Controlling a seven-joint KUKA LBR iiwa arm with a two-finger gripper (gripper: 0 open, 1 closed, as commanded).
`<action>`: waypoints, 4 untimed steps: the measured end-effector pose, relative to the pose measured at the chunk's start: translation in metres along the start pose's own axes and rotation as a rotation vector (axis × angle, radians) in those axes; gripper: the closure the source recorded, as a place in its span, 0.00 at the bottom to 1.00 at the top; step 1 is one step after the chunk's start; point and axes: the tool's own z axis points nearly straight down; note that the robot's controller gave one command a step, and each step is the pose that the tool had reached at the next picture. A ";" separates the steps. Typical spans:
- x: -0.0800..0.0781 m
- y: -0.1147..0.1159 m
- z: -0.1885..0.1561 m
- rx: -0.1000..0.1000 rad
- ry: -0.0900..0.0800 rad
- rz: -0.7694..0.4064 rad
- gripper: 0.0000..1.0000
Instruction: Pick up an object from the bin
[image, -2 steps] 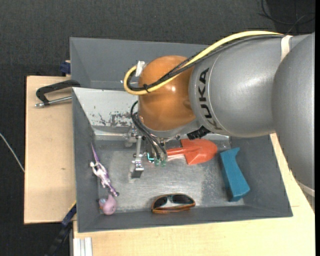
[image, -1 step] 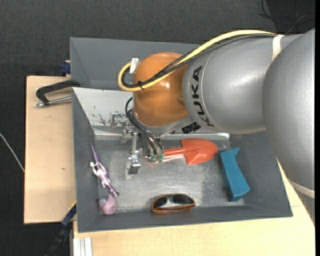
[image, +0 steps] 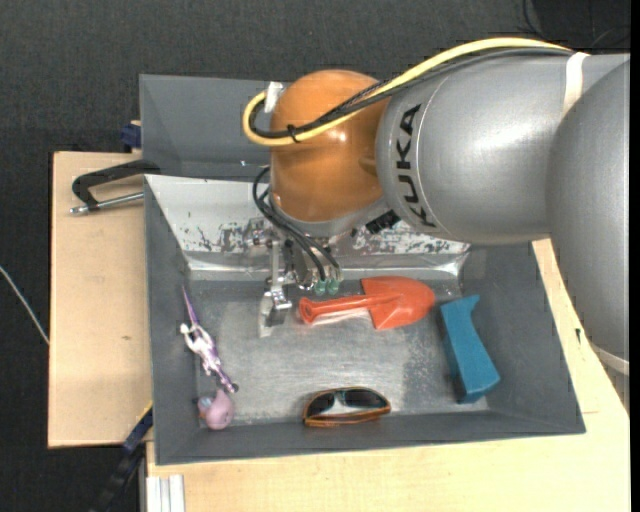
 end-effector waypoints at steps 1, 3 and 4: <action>-0.020 -0.007 -0.012 0.001 -0.019 0.008 0.00; -0.013 -0.023 0.028 0.000 -0.008 0.029 0.00; 0.003 -0.066 0.045 -0.001 0.003 -0.004 0.00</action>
Offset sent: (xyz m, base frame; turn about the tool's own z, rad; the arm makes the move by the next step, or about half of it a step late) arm 0.0213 -0.0270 0.0423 0.0506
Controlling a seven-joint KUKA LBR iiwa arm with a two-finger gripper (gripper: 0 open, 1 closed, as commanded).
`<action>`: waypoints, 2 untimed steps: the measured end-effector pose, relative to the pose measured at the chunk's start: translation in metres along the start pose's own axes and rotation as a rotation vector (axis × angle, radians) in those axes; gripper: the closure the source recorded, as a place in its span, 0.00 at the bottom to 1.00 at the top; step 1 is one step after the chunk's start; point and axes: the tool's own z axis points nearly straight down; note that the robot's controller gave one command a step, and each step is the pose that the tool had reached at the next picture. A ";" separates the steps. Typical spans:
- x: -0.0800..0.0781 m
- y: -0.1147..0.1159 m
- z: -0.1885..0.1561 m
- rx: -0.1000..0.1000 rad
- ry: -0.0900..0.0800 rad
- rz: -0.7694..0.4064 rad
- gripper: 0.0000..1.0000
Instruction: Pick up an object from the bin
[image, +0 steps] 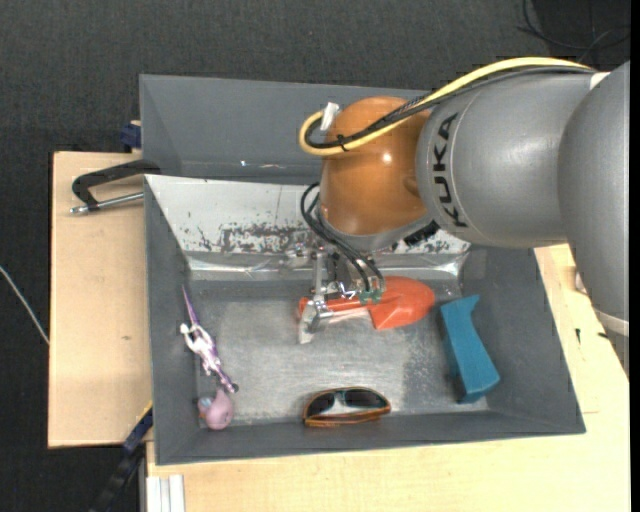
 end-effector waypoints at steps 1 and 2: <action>0.011 -0.019 0.046 0.003 -0.010 0.045 0.00; 0.009 -0.042 0.061 0.000 0.003 -0.062 0.00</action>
Offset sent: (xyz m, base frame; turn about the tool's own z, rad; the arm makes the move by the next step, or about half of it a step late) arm 0.0153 -0.0737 -0.0315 -0.2109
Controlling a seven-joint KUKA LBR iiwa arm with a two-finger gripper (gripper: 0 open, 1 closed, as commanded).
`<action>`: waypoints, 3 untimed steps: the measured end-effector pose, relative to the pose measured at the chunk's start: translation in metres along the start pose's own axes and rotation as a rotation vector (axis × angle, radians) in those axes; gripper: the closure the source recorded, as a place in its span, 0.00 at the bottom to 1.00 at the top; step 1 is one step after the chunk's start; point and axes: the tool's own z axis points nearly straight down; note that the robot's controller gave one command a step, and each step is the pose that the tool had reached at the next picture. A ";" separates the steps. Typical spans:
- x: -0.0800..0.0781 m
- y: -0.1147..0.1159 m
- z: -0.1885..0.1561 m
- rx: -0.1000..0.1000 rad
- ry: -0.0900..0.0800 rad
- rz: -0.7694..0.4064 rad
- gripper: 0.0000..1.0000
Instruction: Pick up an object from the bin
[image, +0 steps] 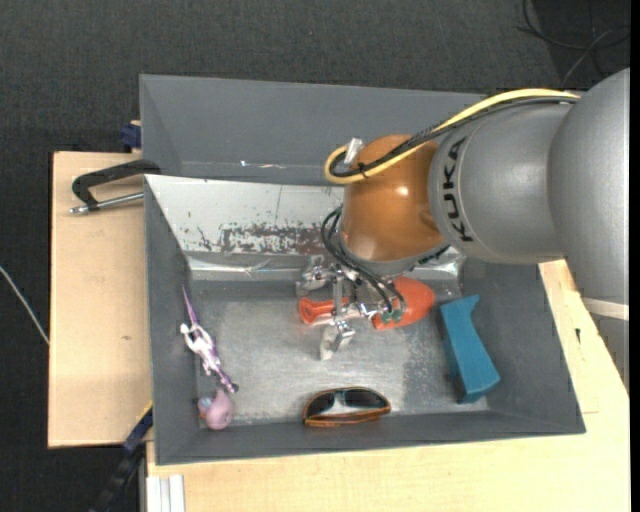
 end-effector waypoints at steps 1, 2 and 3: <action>0.003 -0.039 0.007 0.005 -0.004 -0.248 1.00; 0.003 -0.039 0.007 0.005 -0.004 -0.248 1.00; 0.016 -0.040 -0.106 0.004 -0.009 -0.222 1.00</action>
Offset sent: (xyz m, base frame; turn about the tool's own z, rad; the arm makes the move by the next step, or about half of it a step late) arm 0.0000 0.0000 0.0000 0.0000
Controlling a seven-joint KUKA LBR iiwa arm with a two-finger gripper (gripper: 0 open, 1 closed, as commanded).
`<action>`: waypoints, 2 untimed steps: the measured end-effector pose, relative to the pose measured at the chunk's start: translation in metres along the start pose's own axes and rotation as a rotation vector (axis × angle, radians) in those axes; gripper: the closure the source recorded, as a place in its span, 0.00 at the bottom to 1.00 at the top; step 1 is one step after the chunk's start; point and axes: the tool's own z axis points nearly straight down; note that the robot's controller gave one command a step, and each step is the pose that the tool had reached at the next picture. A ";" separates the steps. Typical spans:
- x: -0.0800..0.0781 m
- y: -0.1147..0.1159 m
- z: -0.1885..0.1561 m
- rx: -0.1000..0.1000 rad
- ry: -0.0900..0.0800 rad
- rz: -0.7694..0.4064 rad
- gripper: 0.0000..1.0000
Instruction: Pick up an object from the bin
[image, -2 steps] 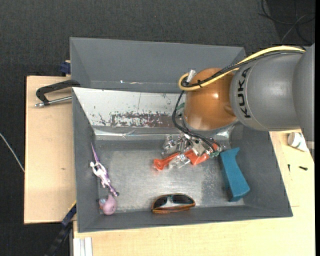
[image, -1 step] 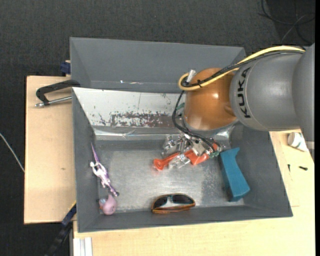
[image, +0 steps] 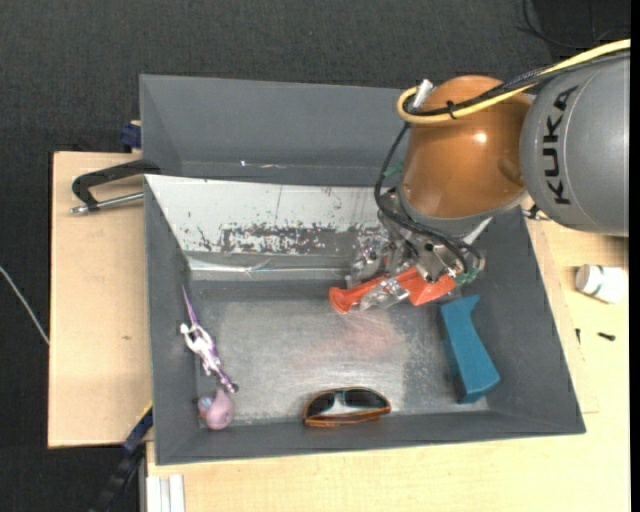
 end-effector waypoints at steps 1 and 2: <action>0.000 0.000 0.000 0.000 0.000 0.000 1.00; -0.001 0.003 -0.036 -0.003 0.007 0.009 1.00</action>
Offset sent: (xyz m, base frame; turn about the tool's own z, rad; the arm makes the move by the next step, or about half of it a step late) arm 0.0007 0.0083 0.1018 0.0219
